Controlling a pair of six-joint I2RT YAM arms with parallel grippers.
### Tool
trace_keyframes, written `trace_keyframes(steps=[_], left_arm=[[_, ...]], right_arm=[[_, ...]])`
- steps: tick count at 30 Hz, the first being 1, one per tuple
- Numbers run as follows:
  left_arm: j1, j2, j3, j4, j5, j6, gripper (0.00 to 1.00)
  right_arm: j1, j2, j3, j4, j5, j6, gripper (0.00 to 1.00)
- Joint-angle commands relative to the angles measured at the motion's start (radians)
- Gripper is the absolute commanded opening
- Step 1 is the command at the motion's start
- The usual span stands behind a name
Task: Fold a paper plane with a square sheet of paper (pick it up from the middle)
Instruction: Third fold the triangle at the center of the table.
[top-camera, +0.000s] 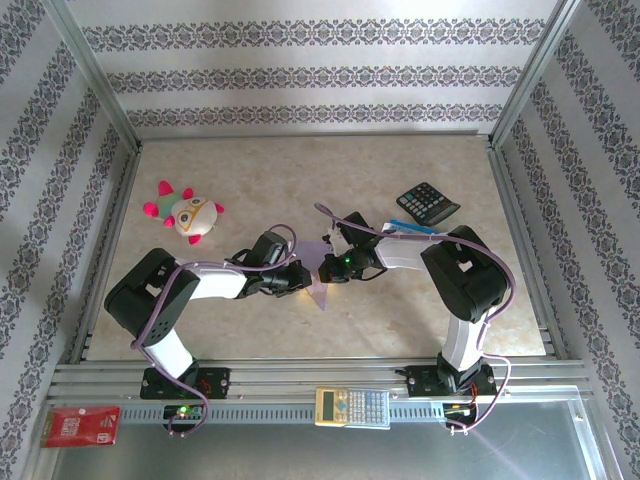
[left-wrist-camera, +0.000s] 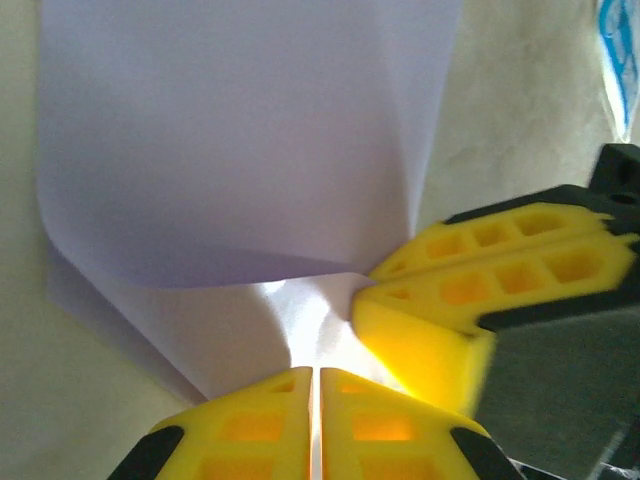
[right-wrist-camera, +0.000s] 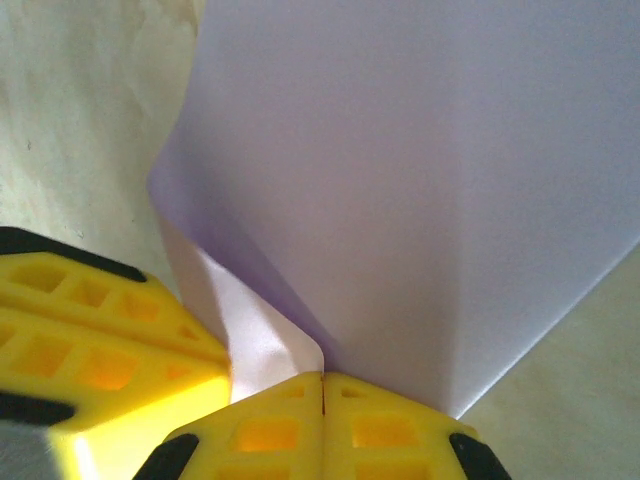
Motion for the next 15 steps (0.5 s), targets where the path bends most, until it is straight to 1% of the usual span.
trace_keyframes(steps=[1, 10, 15], left_arm=[[0.018, 0.034, 0.005, 0.016, -0.005, 0.017, 0.12], [0.018, 0.058, -0.013, -0.003, -0.002, 0.035, 0.11], [0.018, 0.058, -0.024, -0.054, -0.019, 0.047, 0.07]], right_arm=[[-0.005, 0.06, -0.033, -0.065, 0.105, -0.007, 0.01], [-0.005, 0.059, -0.026, -0.066, 0.105, -0.009, 0.02], [-0.007, 0.054, -0.008, -0.081, 0.099, -0.012, 0.04]])
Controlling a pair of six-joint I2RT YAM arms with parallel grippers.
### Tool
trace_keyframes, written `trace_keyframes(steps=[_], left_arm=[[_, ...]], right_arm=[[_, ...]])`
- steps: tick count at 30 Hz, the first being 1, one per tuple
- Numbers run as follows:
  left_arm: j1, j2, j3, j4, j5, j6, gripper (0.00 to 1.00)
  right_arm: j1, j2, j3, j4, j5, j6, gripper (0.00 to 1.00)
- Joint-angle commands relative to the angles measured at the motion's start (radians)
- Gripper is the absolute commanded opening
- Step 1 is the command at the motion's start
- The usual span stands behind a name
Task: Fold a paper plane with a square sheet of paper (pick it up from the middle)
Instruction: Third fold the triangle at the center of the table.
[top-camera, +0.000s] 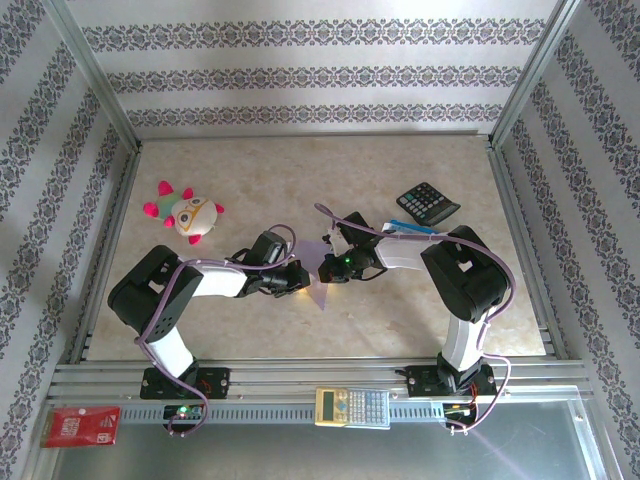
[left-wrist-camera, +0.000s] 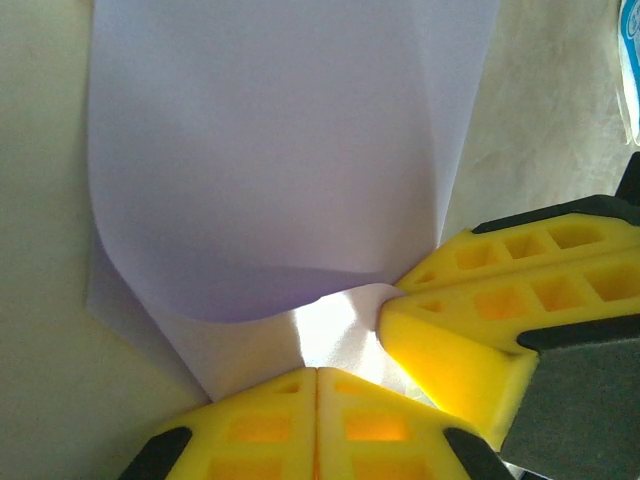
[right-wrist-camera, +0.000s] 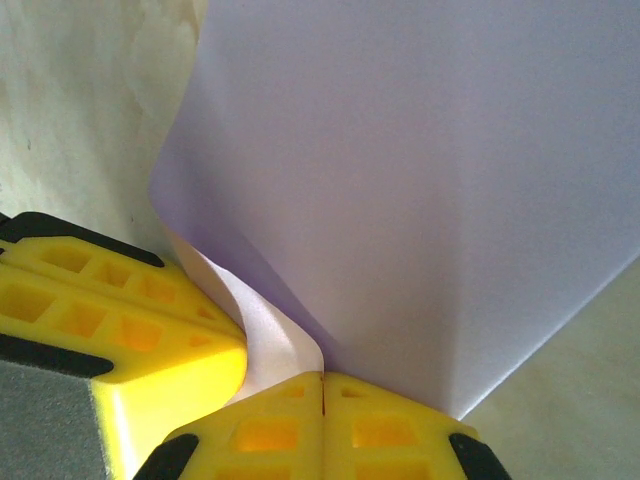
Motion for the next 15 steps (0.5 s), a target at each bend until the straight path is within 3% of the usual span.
trace_keyframes(steps=[1, 4, 15], left_arm=[[0.003, 0.036, -0.025, -0.072, -0.043, 0.044, 0.05], [0.001, 0.041, -0.034, -0.099, -0.054, 0.055, 0.0], [0.001, 0.072, -0.041, -0.132, -0.065, 0.077, 0.0]], right_arm=[[-0.007, 0.049, -0.002, -0.085, 0.097, -0.013, 0.05], [-0.008, 0.038, 0.019, -0.101, 0.094, -0.018, 0.08], [-0.045, -0.06, 0.087, -0.194, 0.088, -0.049, 0.19]])
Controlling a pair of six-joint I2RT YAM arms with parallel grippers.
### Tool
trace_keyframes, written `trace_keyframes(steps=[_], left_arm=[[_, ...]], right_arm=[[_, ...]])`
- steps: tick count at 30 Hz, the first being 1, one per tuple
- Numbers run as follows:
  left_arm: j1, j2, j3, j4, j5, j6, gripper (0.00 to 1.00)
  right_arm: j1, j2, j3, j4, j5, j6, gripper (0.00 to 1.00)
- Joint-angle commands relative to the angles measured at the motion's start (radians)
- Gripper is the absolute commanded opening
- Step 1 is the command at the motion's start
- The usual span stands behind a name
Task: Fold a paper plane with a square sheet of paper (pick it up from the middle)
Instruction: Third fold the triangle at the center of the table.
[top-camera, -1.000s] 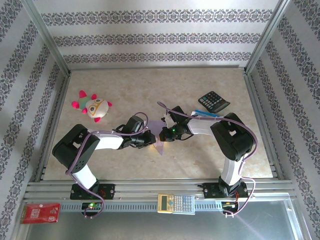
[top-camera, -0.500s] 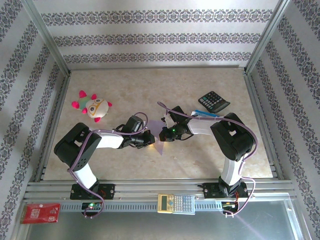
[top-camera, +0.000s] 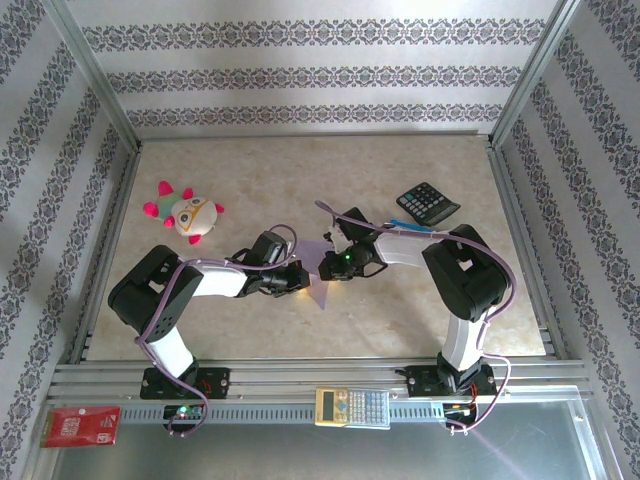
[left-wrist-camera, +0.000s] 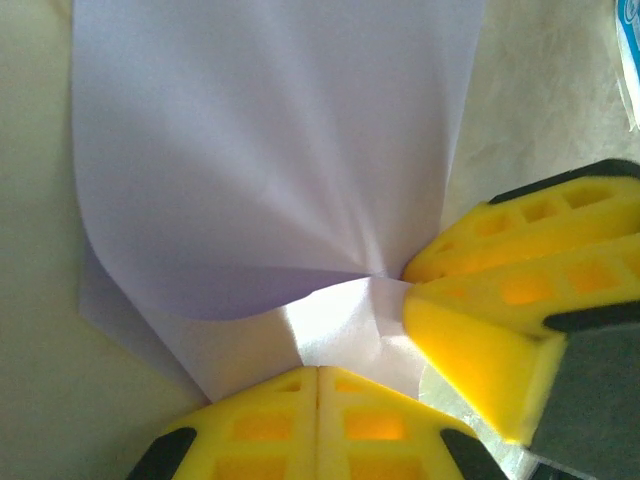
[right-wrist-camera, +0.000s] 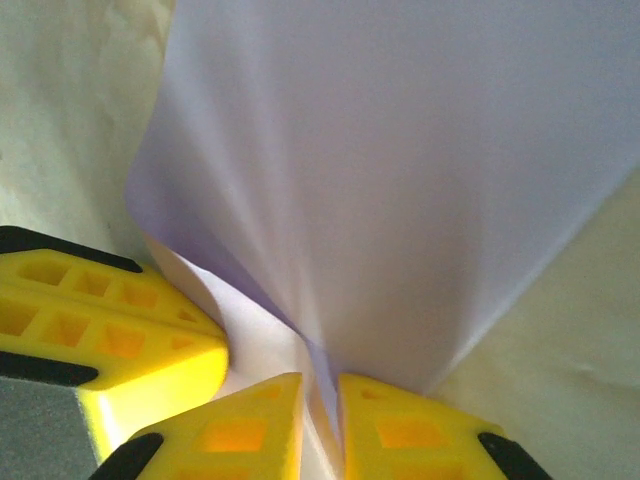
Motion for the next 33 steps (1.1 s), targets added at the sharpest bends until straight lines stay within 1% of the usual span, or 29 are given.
trace_keyframes(steps=[1, 6, 8, 12, 15, 19, 26, 33], left_arm=[[0.0, 0.069, -0.041, -0.13, -0.067, 0.037, 0.0], [-0.003, 0.071, -0.033, -0.138, -0.068, 0.036, 0.0], [-0.004, 0.07, -0.031, -0.141, -0.07, 0.037, 0.0], [-0.004, 0.068, -0.031, -0.141, -0.073, 0.034, 0.0], [-0.005, 0.069, -0.029, -0.141, -0.07, 0.033, 0.0], [-0.004, 0.065, -0.027, -0.147, -0.072, 0.036, 0.0], [-0.004, 0.067, -0.025, -0.152, -0.071, 0.041, 0.0], [-0.004, 0.07, -0.021, -0.159, -0.073, 0.049, 0.0]], right_arm=[[-0.034, -0.069, 0.031, -0.086, 0.049, -0.038, 0.2], [-0.048, -0.171, -0.01, -0.105, 0.047, -0.029, 0.21], [-0.031, -0.216, -0.058, -0.053, 0.003, 0.014, 0.2], [0.036, -0.26, -0.176, 0.104, -0.071, 0.143, 0.12], [0.099, -0.244, -0.213, 0.191, -0.092, 0.205, 0.08], [0.159, -0.182, -0.208, 0.24, -0.088, 0.238, 0.06], [0.171, -0.09, -0.183, 0.251, -0.084, 0.229, 0.04], [0.159, -0.073, -0.223, 0.231, -0.076, 0.208, 0.03]])
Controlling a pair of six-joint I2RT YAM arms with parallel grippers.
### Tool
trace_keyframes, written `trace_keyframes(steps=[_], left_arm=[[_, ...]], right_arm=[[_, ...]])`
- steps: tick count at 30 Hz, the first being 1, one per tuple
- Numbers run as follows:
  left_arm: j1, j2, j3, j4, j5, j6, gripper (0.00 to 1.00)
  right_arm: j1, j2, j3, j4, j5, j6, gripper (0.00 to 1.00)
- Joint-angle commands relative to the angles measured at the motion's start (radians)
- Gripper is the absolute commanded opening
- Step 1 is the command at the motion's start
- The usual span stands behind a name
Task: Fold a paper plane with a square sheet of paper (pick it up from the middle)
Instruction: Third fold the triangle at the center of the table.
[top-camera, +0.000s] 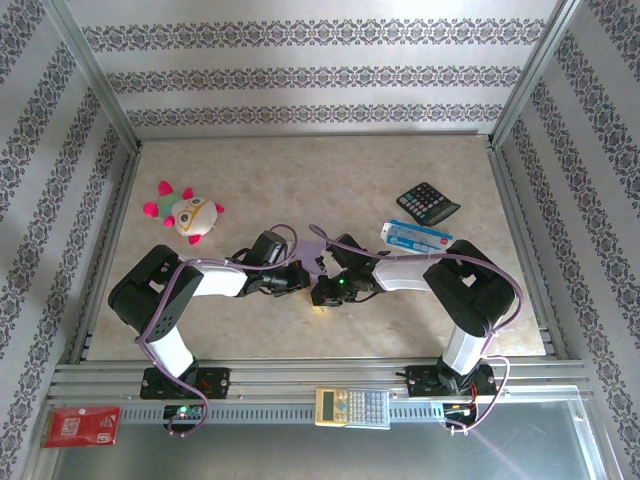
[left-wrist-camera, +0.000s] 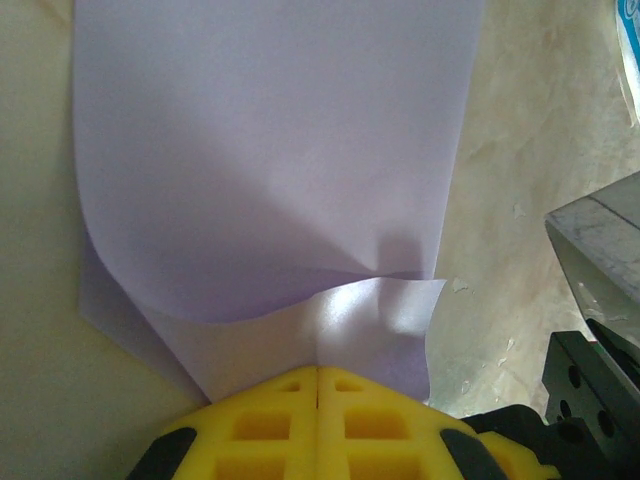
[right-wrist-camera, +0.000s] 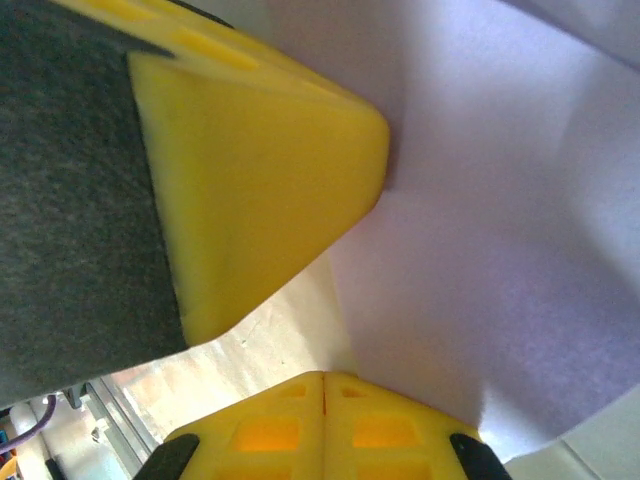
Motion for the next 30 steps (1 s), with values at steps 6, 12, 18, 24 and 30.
trace_keyframes(steps=[6, 12, 18, 24, 30], left_arm=[[-0.003, 0.071, -0.021, -0.172, -0.086, 0.052, 0.0], [-0.003, 0.075, -0.023, -0.184, -0.099, 0.067, 0.0], [-0.003, 0.087, -0.021, -0.194, -0.107, 0.078, 0.0], [-0.003, 0.089, -0.015, -0.209, -0.111, 0.087, 0.0], [-0.003, 0.086, -0.018, -0.206, -0.106, 0.082, 0.0]], right_arm=[[-0.011, 0.005, -0.069, 0.003, 0.004, -0.014, 0.02], [-0.007, -0.022, -0.128, 0.016, 0.005, -0.001, 0.01], [0.001, -0.049, -0.175, 0.025, 0.013, 0.014, 0.0], [0.006, -0.088, -0.222, 0.024, 0.021, 0.026, 0.0], [-0.007, -0.152, -0.255, 0.013, 0.015, 0.028, 0.0]])
